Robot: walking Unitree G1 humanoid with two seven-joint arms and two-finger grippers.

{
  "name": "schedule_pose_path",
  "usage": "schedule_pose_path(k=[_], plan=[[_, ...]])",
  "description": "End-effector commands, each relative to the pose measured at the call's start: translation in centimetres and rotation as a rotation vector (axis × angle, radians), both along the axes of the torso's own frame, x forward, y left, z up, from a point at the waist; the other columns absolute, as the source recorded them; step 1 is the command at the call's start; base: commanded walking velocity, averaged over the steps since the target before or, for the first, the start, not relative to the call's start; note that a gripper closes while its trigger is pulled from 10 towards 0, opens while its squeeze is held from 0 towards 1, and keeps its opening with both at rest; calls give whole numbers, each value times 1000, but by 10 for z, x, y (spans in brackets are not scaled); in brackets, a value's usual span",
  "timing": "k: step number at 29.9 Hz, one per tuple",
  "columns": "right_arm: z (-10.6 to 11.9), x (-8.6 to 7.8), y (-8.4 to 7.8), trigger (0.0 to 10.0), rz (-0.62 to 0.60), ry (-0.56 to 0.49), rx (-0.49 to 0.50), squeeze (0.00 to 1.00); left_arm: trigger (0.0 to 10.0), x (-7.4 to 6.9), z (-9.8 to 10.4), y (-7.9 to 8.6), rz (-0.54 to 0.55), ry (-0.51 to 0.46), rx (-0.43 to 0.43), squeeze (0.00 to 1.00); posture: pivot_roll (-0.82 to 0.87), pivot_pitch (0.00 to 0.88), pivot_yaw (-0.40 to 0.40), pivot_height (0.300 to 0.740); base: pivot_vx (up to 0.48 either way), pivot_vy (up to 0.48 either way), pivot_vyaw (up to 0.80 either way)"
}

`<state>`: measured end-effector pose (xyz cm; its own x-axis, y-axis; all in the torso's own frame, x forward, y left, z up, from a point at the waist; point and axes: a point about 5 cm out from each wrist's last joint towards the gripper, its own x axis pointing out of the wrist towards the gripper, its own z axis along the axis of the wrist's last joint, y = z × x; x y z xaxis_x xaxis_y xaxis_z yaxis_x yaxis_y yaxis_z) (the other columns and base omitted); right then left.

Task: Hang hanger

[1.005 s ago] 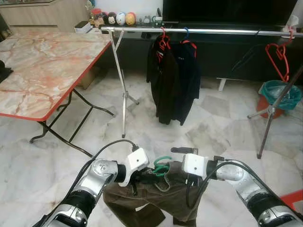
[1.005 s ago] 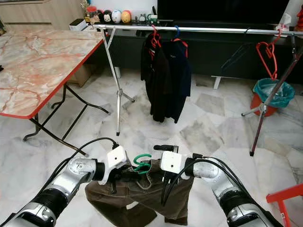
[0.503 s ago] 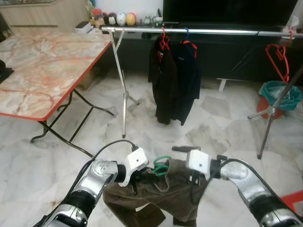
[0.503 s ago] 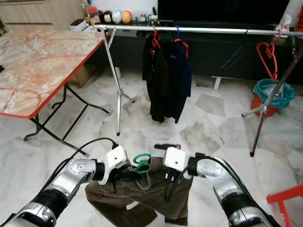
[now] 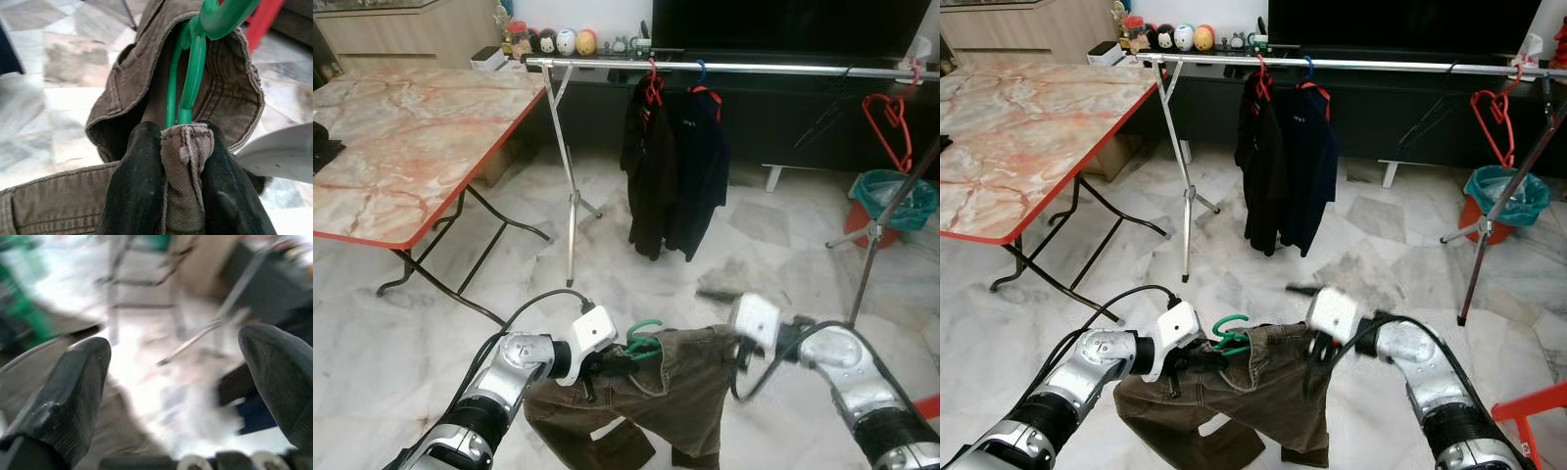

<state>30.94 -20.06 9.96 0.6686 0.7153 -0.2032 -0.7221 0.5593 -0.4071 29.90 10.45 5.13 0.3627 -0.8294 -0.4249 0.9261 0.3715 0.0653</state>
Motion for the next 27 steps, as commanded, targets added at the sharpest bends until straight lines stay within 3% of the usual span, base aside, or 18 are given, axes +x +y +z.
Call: schedule_pose_path(k=[1, 5, 9, 17, 22, 23, 27], plan=[[1, 8, -13, 10000, -228, -95, 14, 0, 10000, 9, 1, 15, 158, -80, 13, 0, 76, 2, 20, 740, 0, 0, 0], [-12, 6, -25, 10000, -410, -70, 67, 0, 10000, 22, 3, 32, 395, -122, 6, 0, 75, 0, 21, 740, 0, 0, 0], [-28, -3, -26, 10000, -517, -35, 160, 0, 10000, 36, 14, 56, 646, -157, -56, 0, 77, 0, 23, 740, 0, 0, 0], [-58, -15, -14, 10000, -632, 40, 198, 0, 10000, 45, 25, 79, 849, -277, -41, 0, 81, 0, 23, 740, 0, 0, 0], [-71, -22, -17, 10000, -741, 86, 232, 0, 10000, 43, 35, 108, 1002, -402, -18, 0, 89, 0, 33, 740, 0, 0, 0], [-76, -25, -16, 10000, -755, 103, 231, 0, 10000, 39, 39, 123, 1032, -449, 2, 0, 90, 0, 33, 740, 0, 0, 0], [-81, -29, -15, 10000, -766, 125, 238, 0, 10000, 30, 45, 148, 1055, -513, 48, 0, 102, 0, 34, 740, 0, 0, 0]])
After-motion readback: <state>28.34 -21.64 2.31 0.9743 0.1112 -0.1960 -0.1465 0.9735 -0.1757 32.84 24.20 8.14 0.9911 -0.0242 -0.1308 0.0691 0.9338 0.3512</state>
